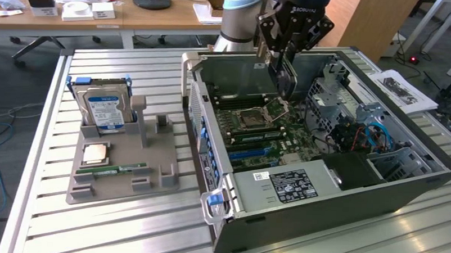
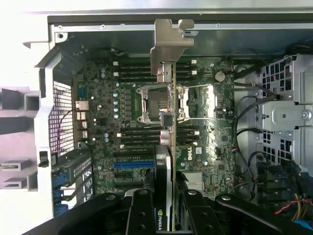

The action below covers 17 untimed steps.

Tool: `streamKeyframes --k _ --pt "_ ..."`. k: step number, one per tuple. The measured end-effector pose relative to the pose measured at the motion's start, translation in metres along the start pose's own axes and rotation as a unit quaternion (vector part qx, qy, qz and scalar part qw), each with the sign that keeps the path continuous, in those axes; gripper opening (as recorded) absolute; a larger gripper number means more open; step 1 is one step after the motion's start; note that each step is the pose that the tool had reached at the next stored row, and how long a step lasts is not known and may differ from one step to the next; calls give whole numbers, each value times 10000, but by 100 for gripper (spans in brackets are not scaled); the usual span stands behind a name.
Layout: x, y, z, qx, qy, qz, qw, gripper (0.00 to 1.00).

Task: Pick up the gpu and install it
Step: 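Pick up the gpu and move the gpu toward the slot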

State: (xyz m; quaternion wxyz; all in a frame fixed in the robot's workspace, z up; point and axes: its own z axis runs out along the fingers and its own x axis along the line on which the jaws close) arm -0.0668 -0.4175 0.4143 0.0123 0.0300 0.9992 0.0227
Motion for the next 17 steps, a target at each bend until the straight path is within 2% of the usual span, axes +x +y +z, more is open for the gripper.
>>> streamKeyframes --k 17 --pt "-259 15 9 0 0 -1 10000 27"
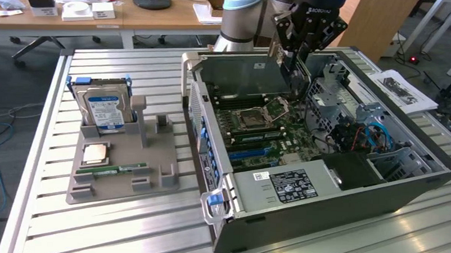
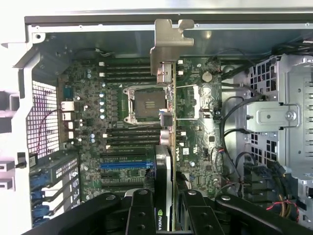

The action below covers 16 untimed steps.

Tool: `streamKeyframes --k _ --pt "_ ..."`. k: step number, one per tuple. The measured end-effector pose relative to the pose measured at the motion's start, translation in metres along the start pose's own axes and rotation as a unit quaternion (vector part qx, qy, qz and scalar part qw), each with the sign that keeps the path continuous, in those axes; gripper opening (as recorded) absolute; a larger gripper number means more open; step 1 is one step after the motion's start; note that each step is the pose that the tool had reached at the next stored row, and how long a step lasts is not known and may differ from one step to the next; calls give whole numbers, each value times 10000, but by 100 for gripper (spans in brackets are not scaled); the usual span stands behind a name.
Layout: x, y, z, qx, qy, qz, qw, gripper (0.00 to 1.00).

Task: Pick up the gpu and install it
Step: 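Pick up the gpu and move the gpu toward the slot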

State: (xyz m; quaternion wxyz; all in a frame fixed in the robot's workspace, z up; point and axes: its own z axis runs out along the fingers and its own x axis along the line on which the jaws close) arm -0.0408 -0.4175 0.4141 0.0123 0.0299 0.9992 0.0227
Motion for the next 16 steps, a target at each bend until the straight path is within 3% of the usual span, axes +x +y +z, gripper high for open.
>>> streamKeyframes --k 5,16 --pt "-63 4 2 0 0 -1 10000 27" --pt "-66 7 2 0 0 -1 10000 27"
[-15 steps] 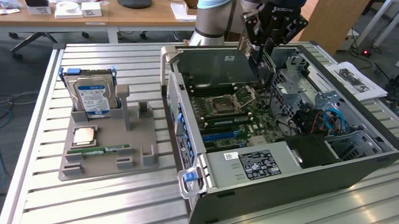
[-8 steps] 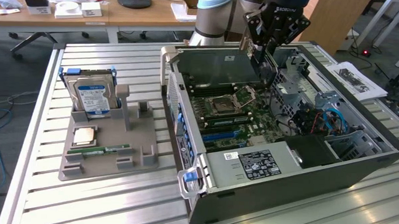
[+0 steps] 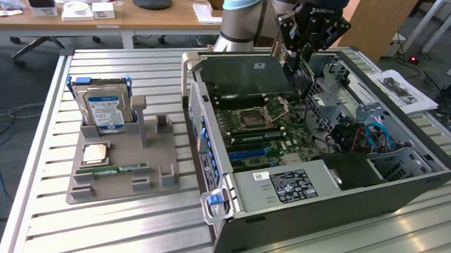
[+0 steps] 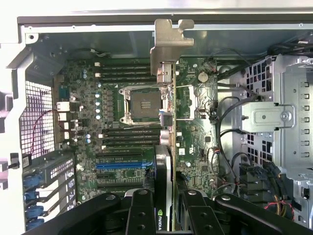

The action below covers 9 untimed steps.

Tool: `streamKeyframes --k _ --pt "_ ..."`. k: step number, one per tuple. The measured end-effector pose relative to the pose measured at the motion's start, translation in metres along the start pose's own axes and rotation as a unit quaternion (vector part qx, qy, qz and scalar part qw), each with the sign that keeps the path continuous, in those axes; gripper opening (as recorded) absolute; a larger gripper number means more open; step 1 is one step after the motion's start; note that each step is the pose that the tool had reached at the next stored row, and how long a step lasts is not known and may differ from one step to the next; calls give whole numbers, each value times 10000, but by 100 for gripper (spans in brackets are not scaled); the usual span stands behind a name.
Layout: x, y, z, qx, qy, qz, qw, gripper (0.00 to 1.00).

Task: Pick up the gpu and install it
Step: 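Pick up the gpu and move the gpu toward the slot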

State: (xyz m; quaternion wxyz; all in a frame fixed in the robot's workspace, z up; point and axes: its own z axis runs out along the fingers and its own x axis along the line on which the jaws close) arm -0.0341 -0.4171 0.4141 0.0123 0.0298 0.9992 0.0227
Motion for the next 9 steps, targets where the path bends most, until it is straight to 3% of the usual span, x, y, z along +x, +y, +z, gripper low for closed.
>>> streamKeyframes --k 9 --pt "-100 11 3 0 0 1 10000 27"
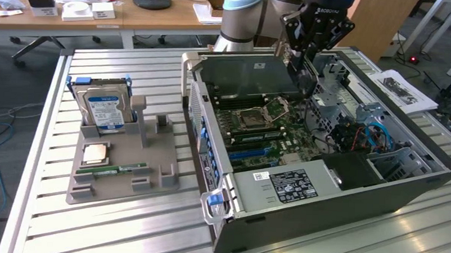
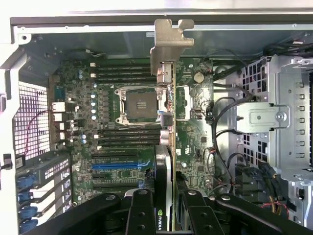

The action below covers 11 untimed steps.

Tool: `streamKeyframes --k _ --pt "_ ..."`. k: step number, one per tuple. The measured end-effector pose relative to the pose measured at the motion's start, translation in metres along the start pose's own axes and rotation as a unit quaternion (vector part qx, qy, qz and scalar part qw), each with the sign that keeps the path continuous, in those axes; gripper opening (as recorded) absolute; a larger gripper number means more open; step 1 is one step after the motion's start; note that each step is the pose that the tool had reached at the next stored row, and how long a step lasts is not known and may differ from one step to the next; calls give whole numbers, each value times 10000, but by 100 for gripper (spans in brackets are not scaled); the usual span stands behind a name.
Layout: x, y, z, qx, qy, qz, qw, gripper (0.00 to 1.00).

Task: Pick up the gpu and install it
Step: 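Pick up the gpu and move the gpu toward the slot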

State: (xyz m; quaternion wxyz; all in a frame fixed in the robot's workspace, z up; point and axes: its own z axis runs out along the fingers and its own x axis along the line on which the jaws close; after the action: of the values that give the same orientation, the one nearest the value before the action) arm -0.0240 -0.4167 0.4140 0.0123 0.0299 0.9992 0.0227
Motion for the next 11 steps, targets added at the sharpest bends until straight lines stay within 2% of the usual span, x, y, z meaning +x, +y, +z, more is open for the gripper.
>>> streamKeyframes --k 11 --pt "-250 19 7 0 0 -1 10000 27"
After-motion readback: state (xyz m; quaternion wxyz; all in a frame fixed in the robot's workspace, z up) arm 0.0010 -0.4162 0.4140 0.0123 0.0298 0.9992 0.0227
